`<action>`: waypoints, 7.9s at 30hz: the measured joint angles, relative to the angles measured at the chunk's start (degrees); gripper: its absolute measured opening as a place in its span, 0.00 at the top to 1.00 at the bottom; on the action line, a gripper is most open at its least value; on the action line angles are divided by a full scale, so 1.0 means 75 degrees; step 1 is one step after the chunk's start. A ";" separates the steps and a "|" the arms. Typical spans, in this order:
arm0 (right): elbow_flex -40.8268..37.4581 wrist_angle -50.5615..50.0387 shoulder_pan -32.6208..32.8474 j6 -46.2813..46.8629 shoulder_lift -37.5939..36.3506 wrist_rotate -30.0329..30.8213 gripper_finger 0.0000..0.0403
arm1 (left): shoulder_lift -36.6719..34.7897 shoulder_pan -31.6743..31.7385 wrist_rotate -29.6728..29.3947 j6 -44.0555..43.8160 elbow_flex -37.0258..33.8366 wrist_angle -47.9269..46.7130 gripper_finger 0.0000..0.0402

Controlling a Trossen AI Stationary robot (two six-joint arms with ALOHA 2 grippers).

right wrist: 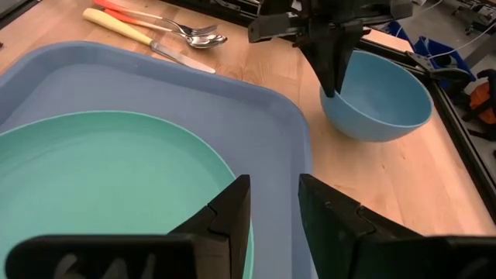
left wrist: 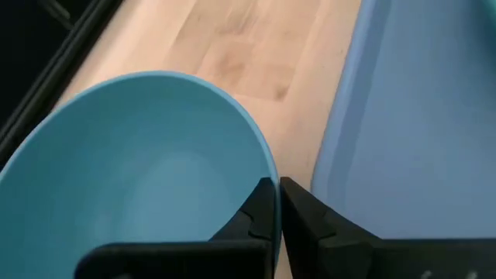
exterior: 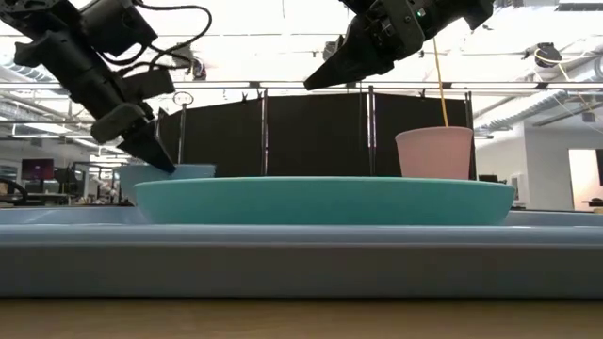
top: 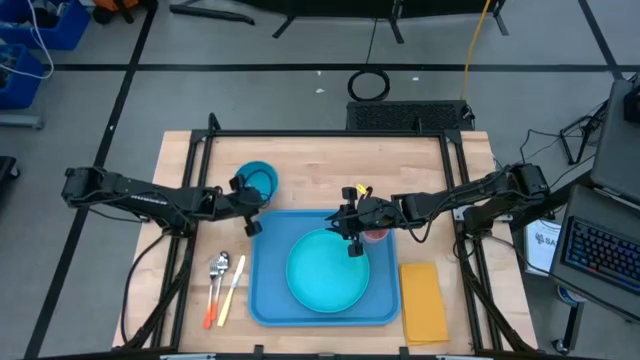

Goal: Set up tray
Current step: Put the blue bowl on top of the green plate in the blue serving tray, then put the yellow napkin on the left green plate in the blue serving tray

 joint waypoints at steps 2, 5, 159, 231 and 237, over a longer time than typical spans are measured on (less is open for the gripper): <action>0.0000 0.0002 -0.0002 -0.0010 0.0000 0.0000 0.75 | 0.0000 -0.0111 -0.0017 0.0115 0.0000 0.0281 0.98; 0.0000 0.0002 0.0000 -0.0037 0.0000 0.0030 0.75 | -0.0012 -0.0355 -0.0138 0.0289 0.0000 0.0723 0.98; -0.0002 -0.0984 0.0549 0.0170 -0.1510 0.0815 0.75 | 0.5513 -0.2947 0.3676 0.1224 0.4530 0.2181 0.72; 0.0000 -0.3776 0.5977 1.1620 0.0590 -0.2199 0.75 | 0.3031 -0.3188 -0.0719 0.0632 0.4523 0.0093 0.70; 0.0000 -0.4194 0.5963 1.1675 0.0906 -0.2581 0.75 | 0.3031 -0.3188 -0.0719 0.0656 0.4520 0.0072 0.70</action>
